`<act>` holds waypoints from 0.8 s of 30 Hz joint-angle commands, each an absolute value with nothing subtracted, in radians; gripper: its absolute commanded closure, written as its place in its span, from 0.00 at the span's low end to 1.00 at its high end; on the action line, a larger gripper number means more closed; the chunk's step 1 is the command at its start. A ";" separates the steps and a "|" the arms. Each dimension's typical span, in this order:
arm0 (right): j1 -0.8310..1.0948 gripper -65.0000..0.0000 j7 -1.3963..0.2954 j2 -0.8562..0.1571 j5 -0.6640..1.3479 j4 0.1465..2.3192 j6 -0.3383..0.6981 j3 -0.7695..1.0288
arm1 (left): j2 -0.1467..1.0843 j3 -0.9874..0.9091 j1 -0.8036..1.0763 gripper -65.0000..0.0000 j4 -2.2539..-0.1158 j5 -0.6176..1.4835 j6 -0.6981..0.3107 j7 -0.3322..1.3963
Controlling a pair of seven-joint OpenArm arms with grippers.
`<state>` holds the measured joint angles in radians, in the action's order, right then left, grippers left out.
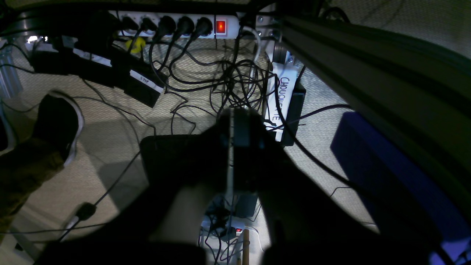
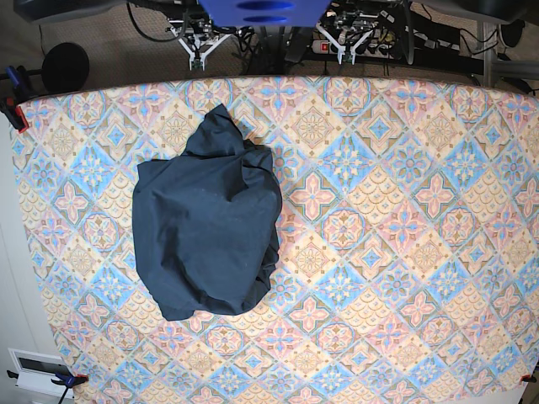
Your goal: Layout the t-shirt on the table in an organized manner, then fold the t-shirt properly
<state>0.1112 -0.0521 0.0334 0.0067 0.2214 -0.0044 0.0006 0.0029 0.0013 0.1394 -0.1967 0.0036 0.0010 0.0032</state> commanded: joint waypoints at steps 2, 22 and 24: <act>0.117 1.00 -0.044 0.021 0.008 0.225 -0.002 -0.001 | 0.007 0.004 0.163 1.00 -0.200 0.001 0.004 -0.002; 0.455 1.00 -0.044 -0.193 0.010 0.624 -0.002 0.002 | 0.147 0.002 0.544 1.00 -0.642 0.005 0.004 -0.031; 0.506 1.00 -0.044 -0.208 0.012 0.696 -0.002 0.007 | 0.157 -0.001 0.605 1.00 -0.731 0.007 0.004 -0.031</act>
